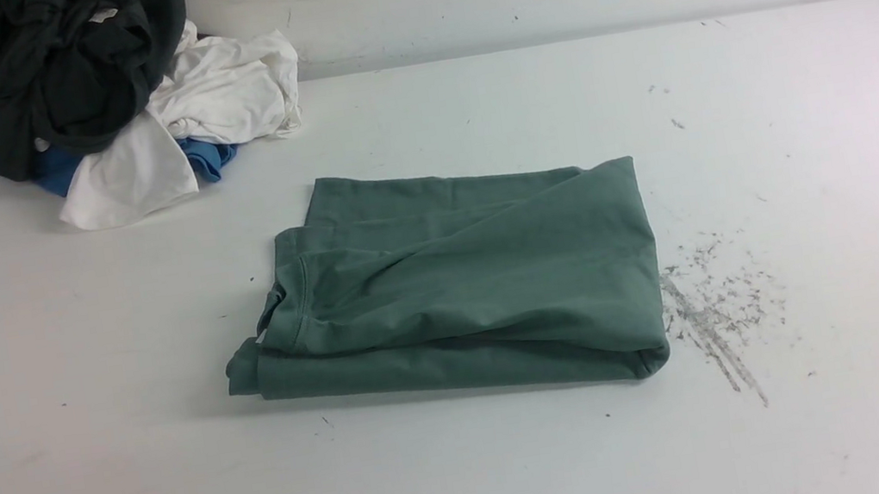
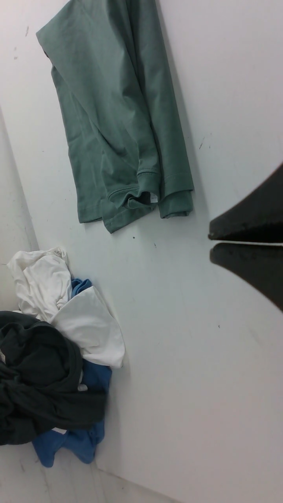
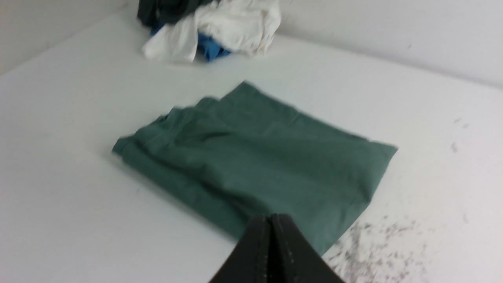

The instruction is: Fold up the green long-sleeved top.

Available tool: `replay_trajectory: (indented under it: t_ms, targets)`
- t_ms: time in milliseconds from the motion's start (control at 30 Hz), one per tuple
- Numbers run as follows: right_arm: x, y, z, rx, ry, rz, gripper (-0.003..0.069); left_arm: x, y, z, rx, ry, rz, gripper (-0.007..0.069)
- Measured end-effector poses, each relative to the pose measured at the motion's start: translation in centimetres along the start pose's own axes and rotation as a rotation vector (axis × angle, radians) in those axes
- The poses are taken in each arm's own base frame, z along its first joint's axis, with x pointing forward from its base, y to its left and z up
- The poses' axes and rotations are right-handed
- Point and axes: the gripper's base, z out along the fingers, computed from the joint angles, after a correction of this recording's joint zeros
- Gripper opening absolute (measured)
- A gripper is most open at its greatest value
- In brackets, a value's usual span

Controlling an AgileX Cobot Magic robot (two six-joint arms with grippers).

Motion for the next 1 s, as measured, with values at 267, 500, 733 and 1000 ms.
replay_trajectory:
  t_ms: [267, 500, 733, 1000]
  targets:
    - [8.9, -2.4, -2.6, 0.35, -0.25, -0.022, -0.0014, 0.0, 0.0, 0.0, 0.0, 0.0, 0.0, -0.0007]
    - [16.1, -3.1, -2.8, 0.569, -0.223, 0.114, -0.0014, 0.0, 0.0, 0.0, 0.0, 0.0, 0.0, -0.0007]
    - [17.5, -3.1, -2.7, 0.579, -0.121, 0.227, -0.0014, 0.0, 0.0, 0.0, 0.0, 0.0, 0.0, -0.0007]
    - [17.6, -3.0, -2.6, 0.573, -0.114, 0.253, -0.0014, 0.0, 0.0, 0.0, 0.0, 0.0, 0.0, -0.0007]
